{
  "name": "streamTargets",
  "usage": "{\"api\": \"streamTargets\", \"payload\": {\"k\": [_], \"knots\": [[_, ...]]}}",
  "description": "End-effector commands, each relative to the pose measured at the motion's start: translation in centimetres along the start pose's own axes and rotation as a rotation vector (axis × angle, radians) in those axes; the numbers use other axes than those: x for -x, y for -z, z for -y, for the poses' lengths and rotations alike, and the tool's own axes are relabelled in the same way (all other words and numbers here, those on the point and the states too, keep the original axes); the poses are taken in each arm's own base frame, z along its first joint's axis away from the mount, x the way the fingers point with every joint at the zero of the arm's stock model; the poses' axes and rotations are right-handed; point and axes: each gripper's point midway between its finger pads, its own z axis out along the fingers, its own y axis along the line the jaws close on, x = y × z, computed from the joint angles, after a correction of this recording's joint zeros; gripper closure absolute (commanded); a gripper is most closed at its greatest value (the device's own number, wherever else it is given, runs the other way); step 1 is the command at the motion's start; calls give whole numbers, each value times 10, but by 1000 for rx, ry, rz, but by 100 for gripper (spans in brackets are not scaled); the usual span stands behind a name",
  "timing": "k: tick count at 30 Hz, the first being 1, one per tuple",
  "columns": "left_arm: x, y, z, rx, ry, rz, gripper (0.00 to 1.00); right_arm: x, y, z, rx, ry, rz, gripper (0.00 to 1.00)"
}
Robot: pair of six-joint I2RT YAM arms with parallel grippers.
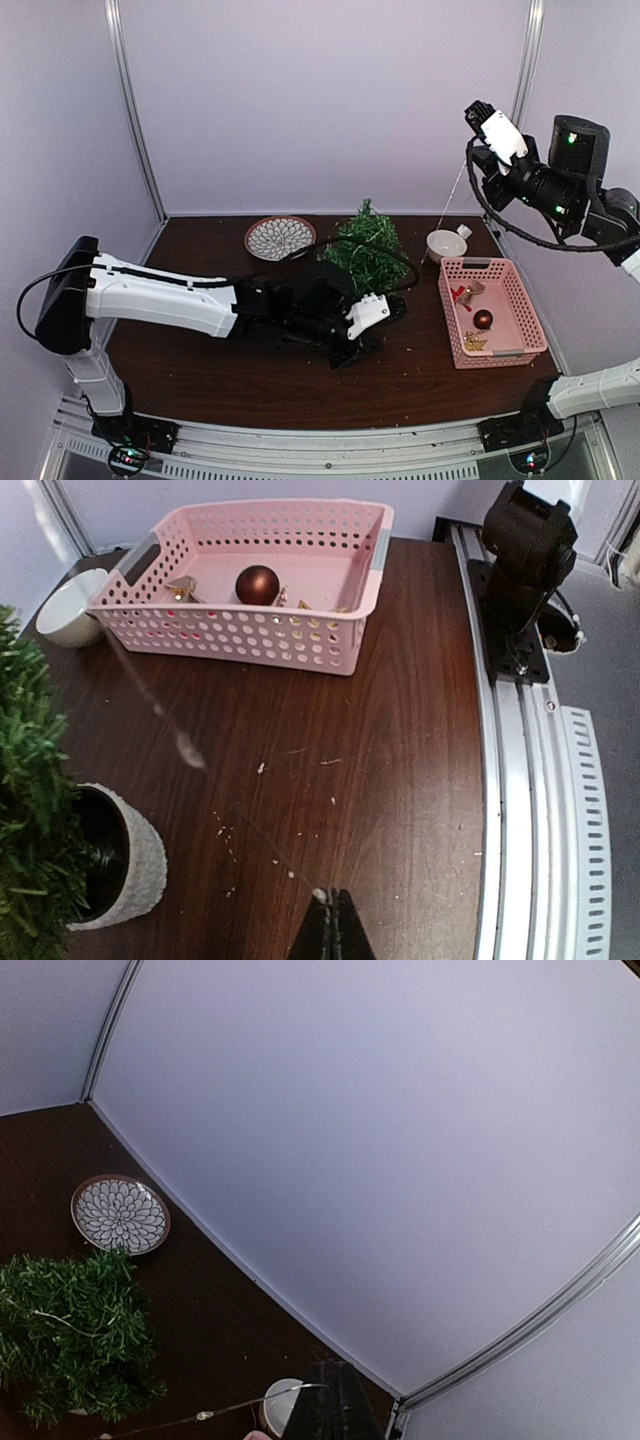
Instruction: Decorate the small christmas tree
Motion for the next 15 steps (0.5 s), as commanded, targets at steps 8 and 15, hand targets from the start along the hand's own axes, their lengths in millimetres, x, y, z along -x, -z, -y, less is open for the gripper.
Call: {"api": "streamTargets", "payload": {"k": [8, 15], "knots": [[-13, -56, 27, -194, -25, -24, 100, -38, 38, 22, -110, -71, -81, 100], [-40, -86, 32, -240, 64, -18, 100, -48, 40, 19, -114, -70, -99, 100]]}}
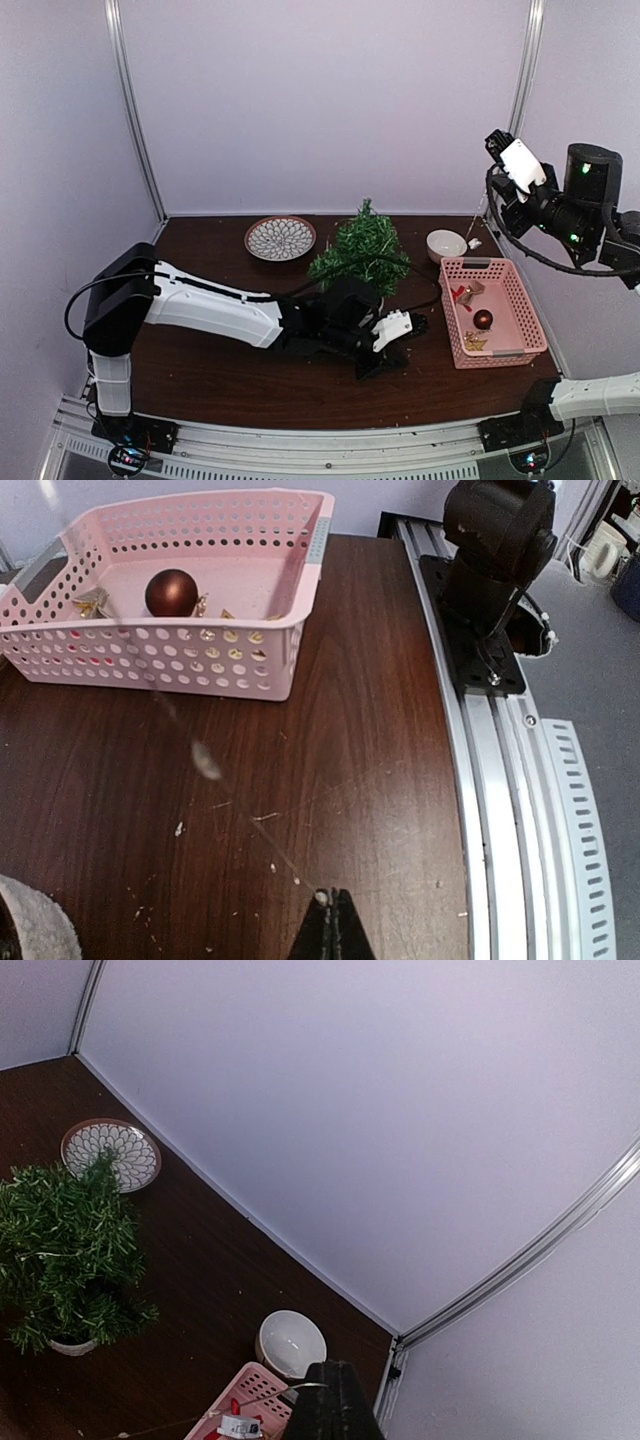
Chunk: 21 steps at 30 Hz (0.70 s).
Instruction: Decorate the small christmas tree
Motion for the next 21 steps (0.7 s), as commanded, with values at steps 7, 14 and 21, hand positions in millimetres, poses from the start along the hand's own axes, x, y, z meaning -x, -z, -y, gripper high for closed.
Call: {"api": "streamTargets", "payload": {"k": [7, 14, 21], "knots": [[-59, -36, 3, -66, 173, -15, 100, -4, 2, 9, -58, -58, 1, 100], [-85, -55, -6, -96, 236, -28, 100, -13, -1, 3, -49, -57, -23, 100], [-100, -51, -32, -36, 353, 3, 100, -21, -7, -4, -42, -40, -47, 100]]}}
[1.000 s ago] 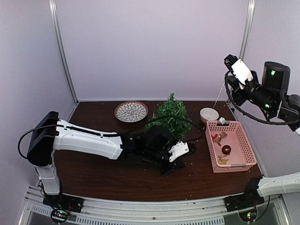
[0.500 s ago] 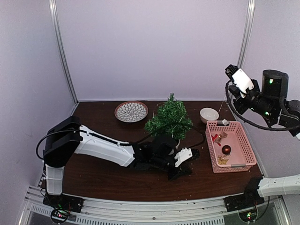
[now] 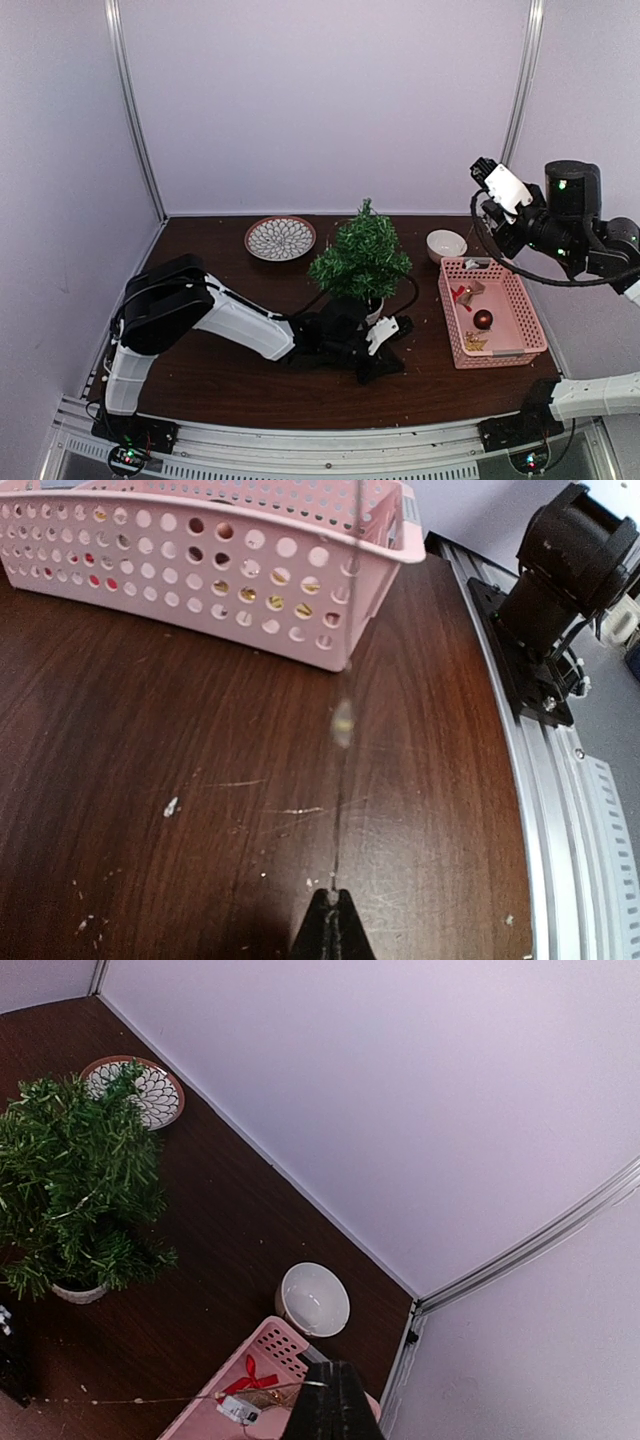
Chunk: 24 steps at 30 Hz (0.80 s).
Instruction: Decorate the small christmas tree
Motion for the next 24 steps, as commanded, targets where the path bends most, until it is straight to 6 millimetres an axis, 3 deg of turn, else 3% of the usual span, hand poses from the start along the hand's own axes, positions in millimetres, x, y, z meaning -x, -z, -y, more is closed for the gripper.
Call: {"api": "streamTargets", "payload": {"k": [1, 9, 17, 24], "knots": [[-53, 5, -16, 25, 154, -86, 100, 17, 4, 23, -102, -84, 72, 100], [-58, 32, -18, 51, 181, 7, 100, 15, -6, 15, -94, -62, 59, 100], [-30, 69, 4, 61, 72, 98, 100, 27, -7, 17, -89, -47, 82, 100], [-8, 103, 9, 118, 72, 205, 100, 46, -18, 17, -79, -36, 109, 100]]}}
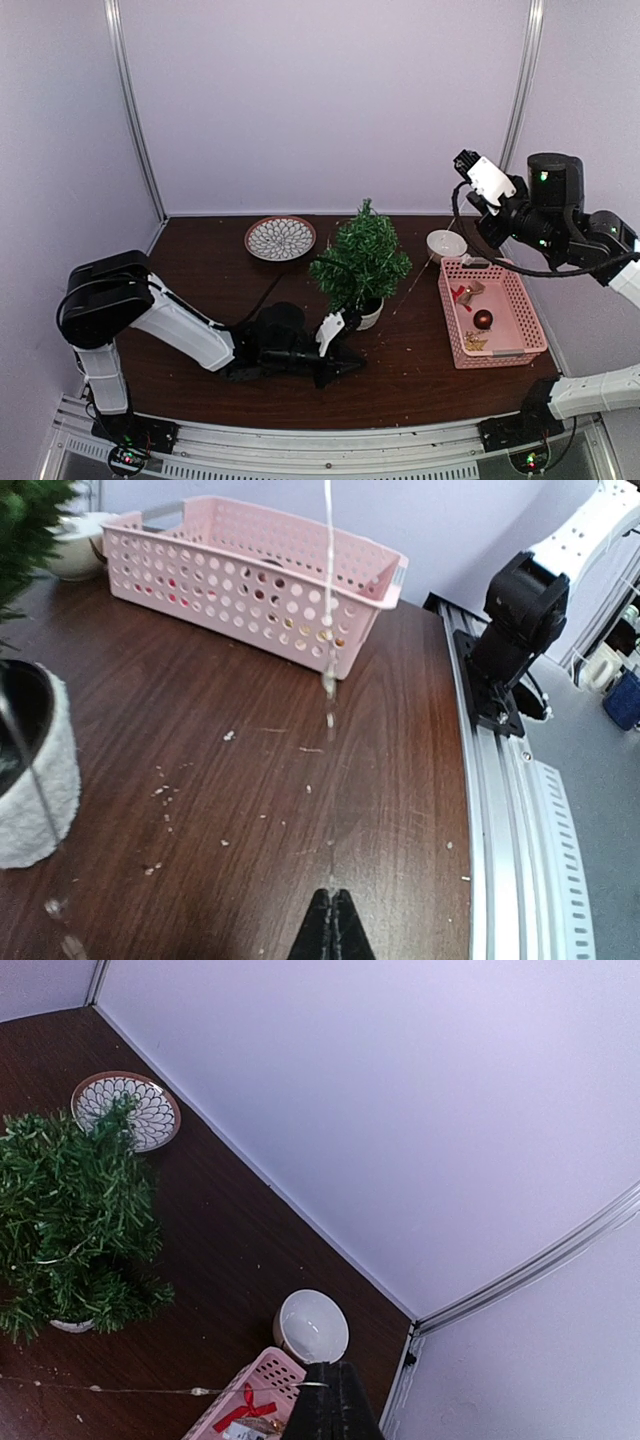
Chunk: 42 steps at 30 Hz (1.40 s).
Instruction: Decorate the small christmas tree
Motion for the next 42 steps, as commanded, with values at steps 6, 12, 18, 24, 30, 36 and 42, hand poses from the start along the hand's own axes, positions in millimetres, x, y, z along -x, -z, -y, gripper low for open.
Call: {"api": "streamTargets", "payload": {"k": [6, 12, 18, 24, 30, 36, 42], "knots": [[8, 27, -7, 84, 63, 106, 100, 45, -10, 18, -49, -37, 98, 100], [-11, 25, -8, 134, -27, -16, 69, 45, -16, 11, -23, -22, 87, 100], [-6, 30, 5, 145, -142, -48, 49, 36, -14, 6, -4, -16, 69, 100], [32, 66, 16, 264, -191, 18, 50, 27, -10, 4, -2, -25, 55, 100], [68, 70, 25, 356, -331, 39, 52, 21, -4, 1, 16, -42, 62, 100], [117, 51, 25, 484, -477, 107, 55, 20, 4, -2, 47, -57, 78, 100], [151, 34, 50, 379, -545, 152, 68, 31, 22, -8, 121, -65, 152, 100]]}}
